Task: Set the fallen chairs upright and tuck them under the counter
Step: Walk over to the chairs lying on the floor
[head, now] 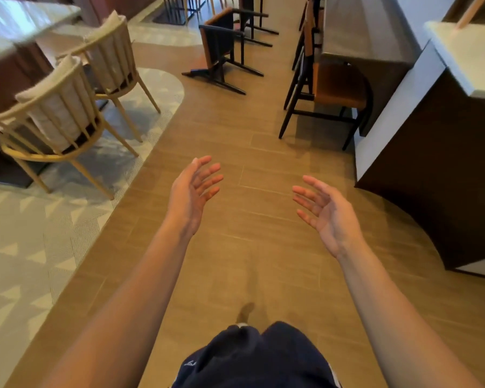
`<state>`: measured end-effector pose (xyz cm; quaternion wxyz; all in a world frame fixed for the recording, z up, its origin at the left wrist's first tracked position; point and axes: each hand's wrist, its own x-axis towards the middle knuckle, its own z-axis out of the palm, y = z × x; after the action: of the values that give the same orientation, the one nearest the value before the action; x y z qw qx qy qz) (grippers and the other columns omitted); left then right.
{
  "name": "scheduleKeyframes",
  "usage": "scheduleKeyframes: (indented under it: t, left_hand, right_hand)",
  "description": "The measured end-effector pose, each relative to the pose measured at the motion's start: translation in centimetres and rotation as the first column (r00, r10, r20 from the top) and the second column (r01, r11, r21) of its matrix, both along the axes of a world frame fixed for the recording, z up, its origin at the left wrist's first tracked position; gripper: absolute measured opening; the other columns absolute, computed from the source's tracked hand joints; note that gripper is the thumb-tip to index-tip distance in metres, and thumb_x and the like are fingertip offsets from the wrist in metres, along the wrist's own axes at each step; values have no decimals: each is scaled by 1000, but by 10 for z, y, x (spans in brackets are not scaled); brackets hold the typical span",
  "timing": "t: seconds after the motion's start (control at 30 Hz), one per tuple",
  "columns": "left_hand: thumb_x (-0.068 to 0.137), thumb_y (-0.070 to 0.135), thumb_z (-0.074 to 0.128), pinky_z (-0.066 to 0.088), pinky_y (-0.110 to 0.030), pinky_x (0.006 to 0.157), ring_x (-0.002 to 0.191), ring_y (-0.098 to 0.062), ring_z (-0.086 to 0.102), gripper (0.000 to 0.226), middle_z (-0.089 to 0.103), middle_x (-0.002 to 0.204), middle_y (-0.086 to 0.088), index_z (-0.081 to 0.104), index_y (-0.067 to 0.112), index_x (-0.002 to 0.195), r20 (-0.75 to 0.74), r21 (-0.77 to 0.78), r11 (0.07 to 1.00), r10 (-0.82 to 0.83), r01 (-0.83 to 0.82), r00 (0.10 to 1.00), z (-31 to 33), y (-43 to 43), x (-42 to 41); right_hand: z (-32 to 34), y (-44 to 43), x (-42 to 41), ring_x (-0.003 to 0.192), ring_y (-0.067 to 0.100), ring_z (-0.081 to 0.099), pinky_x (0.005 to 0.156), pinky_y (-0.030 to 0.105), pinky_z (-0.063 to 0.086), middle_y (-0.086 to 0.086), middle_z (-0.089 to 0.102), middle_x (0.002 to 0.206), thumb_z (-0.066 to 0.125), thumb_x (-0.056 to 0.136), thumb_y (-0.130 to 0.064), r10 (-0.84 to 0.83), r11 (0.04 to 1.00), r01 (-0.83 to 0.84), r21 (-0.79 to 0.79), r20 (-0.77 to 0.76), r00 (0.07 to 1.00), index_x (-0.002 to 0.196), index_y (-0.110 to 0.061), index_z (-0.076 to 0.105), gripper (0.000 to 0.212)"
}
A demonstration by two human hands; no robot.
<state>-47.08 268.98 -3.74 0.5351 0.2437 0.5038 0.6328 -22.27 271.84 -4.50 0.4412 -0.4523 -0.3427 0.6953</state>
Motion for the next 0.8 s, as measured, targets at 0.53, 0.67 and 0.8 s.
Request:
scheduleKeyframes:
  t: [0.53, 0.67, 0.8]
  left_hand:
    - [99, 36, 39, 47, -30, 82, 94, -17, 66, 31, 69, 110, -4, 60, 18, 114, 7, 7, 991, 131, -131, 991, -18, 436, -92]
    - [99, 36, 40, 49, -30, 81, 96, -18, 66, 32, 70, 111, -5, 60, 17, 116, -2, -5, 985, 170, -170, 985, -10, 539, -115]
    - [100, 34, 37, 47, -30, 80, 93, -17, 65, 30, 69, 109, -5, 59, 18, 114, -2, -22, 977, 213, -213, 977, -18, 626, -139]
  right_hand:
    - [-47, 463, -66, 113, 20, 64, 98, 40, 48, 6, 70, 116, 44, 101, -29, 10, 998, -9, -62, 13, 1000, 123, -19, 62, 31]
    - [-32, 581, -94, 113, 18, 64, 97, 38, 49, 7, 70, 116, 44, 100, -30, 25, 999, -25, -45, 8, 1000, 124, -19, 62, 32]
    - [-33, 674, -130, 111, 17, 65, 92, 35, 50, 6, 71, 115, 44, 100, -32, 31, 999, -31, -37, -14, 999, 125, -20, 61, 33]
